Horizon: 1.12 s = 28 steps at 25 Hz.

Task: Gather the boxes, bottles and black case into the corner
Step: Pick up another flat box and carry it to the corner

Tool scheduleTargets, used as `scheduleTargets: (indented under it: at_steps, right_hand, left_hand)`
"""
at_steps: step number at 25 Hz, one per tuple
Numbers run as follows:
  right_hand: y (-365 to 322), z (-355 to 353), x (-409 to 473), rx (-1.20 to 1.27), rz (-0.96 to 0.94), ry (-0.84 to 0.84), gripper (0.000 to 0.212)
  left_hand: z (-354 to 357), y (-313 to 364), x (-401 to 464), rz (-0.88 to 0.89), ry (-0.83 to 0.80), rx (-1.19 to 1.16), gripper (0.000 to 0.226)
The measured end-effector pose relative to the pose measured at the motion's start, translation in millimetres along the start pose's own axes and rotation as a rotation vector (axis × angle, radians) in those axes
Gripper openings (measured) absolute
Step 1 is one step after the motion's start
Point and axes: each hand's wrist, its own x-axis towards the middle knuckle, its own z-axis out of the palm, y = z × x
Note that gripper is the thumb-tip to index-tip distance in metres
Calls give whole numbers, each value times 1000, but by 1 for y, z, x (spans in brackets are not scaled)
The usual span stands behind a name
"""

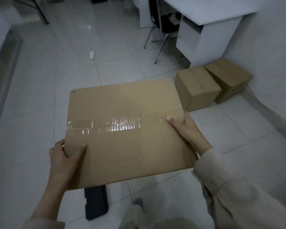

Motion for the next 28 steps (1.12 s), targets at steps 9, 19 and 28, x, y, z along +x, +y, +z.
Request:
scheduleTargets:
  at_steps: [9, 19, 28]
  right_hand:
    - [23, -157, 74, 96, 104, 336, 64]
    - [70, -399, 171, 97, 203, 582, 64]
    - [100, -515, 295, 179, 302, 794, 63]
  left_hand:
    - [178, 173, 81, 269, -275, 41, 66]
    - [426, 350, 50, 313, -545, -5, 61]
    - [608, 503, 93, 453, -703, 50, 61]
